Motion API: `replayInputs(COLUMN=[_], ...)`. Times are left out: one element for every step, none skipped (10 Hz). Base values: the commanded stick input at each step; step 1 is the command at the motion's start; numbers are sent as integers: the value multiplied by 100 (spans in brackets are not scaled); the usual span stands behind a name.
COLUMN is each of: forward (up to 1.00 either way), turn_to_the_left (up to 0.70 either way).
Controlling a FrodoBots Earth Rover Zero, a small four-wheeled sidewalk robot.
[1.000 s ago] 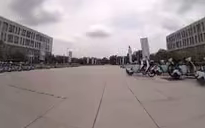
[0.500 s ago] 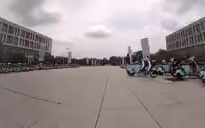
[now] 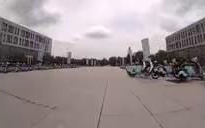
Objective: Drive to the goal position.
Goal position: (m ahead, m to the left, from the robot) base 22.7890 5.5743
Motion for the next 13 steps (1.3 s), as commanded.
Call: replayInputs(forward=[45,45,45,45,45,45,45,45,45,45,45,45,45], turn_to_the_left=[0,0,26,27,27,24,12,0,0,0,0,0,0])
